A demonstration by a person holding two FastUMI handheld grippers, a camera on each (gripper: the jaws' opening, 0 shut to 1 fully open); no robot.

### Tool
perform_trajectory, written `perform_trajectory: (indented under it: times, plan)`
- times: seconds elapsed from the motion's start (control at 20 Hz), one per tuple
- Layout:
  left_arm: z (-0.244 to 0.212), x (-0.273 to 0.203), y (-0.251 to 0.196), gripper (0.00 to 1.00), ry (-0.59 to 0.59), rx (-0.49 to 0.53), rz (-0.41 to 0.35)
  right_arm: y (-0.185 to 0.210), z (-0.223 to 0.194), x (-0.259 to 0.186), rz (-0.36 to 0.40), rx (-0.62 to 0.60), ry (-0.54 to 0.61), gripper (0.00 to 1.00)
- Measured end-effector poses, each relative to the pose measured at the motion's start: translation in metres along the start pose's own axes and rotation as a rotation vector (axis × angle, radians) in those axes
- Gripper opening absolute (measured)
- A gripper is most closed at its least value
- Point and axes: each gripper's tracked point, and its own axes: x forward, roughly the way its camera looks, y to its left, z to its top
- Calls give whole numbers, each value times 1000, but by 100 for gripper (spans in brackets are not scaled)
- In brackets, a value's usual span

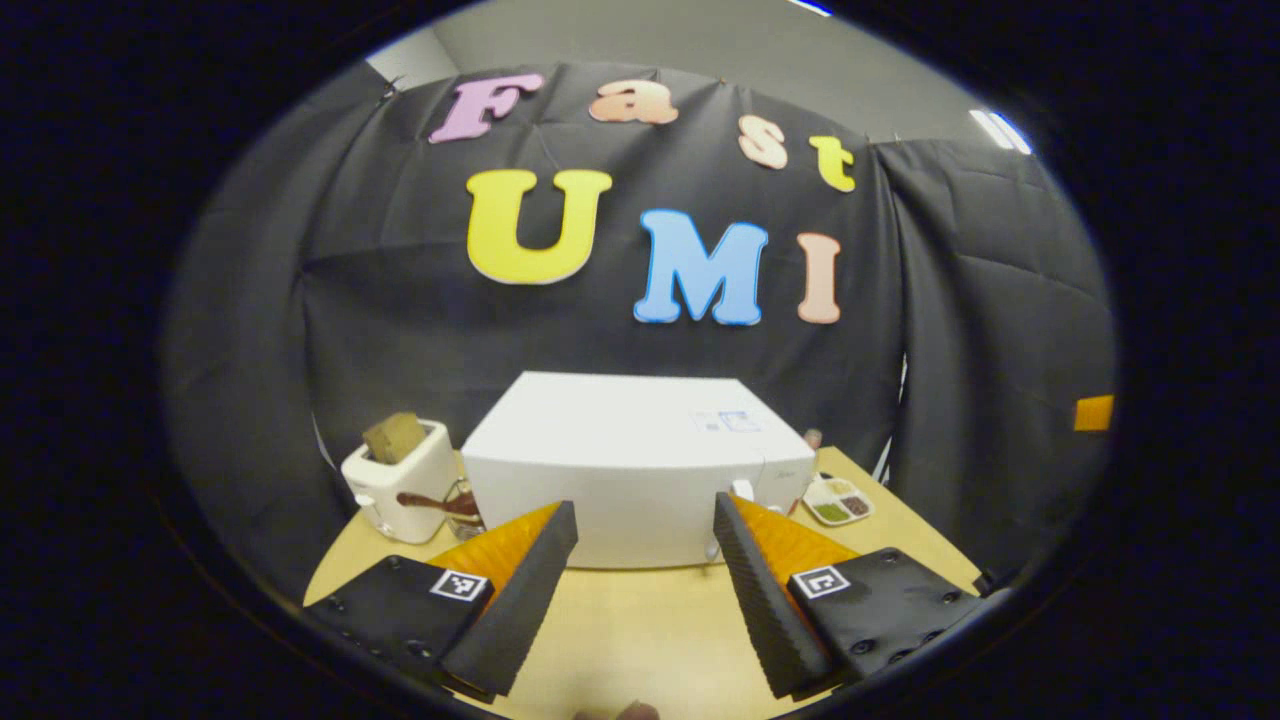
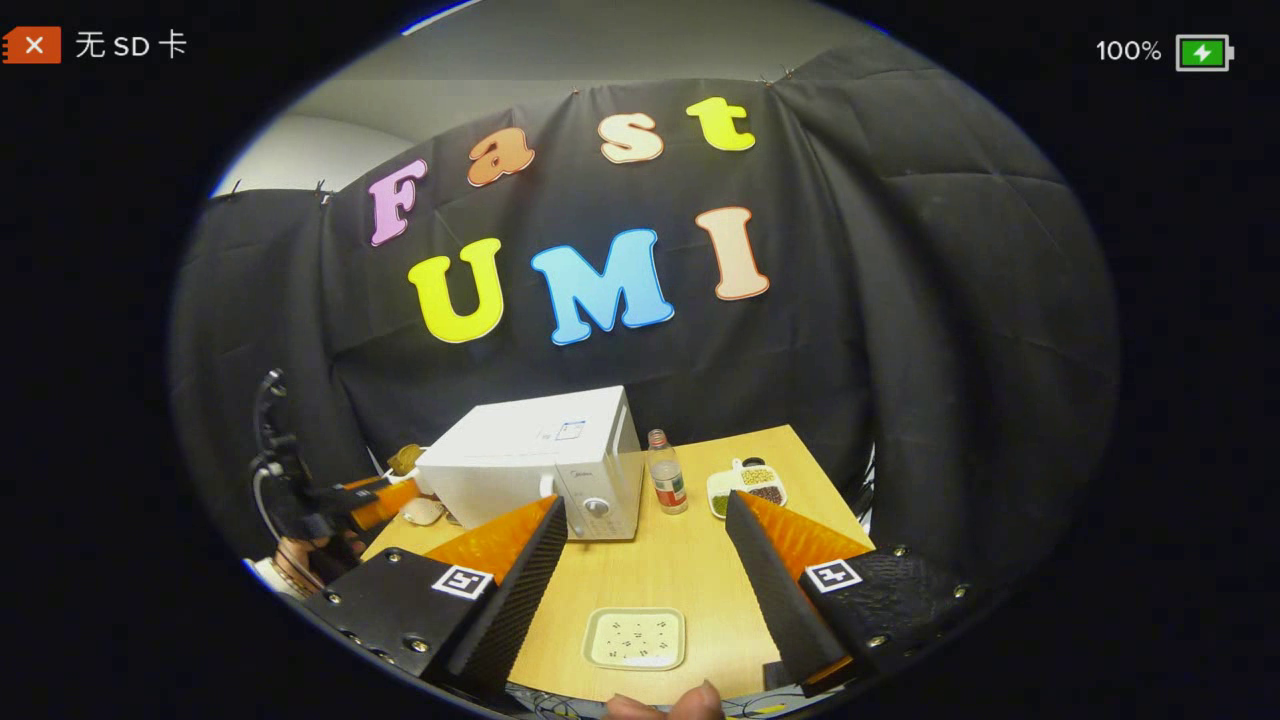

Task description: Open the microwave oven with the left hand, put the food in, and close the microwave oven.

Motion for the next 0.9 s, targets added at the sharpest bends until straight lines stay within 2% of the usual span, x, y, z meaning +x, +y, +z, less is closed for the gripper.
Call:
perform_trajectory:
  times: [0.2,0.4,0.65,0.75,0.9]
  plan:
    - [115,-80,-32,94,-224,-88,-2,-15,40,-10,-4,-61,-86,98]
    - [177,-159,-63,93,-339,-122,33,-19,84,-22,-15,-127,-194,98]
    - [216,-233,-86,93,-409,-31,96,0,137,-51,27,-110,-318,97]
    - [210,-249,-86,93,-406,-23,124,11,148,-60,31,-134,-361,97]
    - [176,-262,-78,93,-341,-54,127,41,134,-55,68,-197,-347,98]
